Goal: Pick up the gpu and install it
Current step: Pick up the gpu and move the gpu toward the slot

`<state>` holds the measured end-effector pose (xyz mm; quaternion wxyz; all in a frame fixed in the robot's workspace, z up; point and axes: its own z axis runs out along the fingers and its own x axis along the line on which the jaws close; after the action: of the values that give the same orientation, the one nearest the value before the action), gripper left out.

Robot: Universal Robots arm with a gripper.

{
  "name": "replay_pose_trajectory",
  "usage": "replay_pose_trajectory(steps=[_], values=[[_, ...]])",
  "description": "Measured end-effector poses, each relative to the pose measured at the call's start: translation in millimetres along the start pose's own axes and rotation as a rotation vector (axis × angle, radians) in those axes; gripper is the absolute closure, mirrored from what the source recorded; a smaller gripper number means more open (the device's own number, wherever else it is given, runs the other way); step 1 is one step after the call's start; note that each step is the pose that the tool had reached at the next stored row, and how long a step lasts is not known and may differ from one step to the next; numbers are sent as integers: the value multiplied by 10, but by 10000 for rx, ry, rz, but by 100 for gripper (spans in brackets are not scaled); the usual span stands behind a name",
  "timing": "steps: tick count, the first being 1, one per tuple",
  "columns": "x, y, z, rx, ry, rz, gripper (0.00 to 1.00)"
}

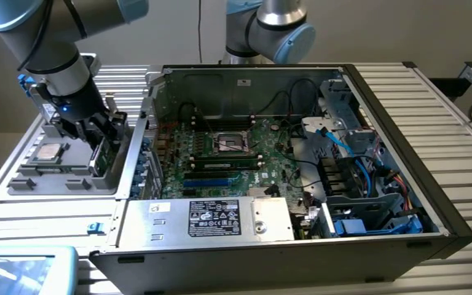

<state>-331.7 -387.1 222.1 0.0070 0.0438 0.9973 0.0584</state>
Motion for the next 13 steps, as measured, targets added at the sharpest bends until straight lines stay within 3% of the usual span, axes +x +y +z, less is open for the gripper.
replay_pose_trajectory(steps=[6,9,11,13], values=[[1,1,9,1,18,4,51],[2,0,12,6,60,9,59],[2,0,15,9,79,10,71],[3,-1,17,10,95,12,71]])
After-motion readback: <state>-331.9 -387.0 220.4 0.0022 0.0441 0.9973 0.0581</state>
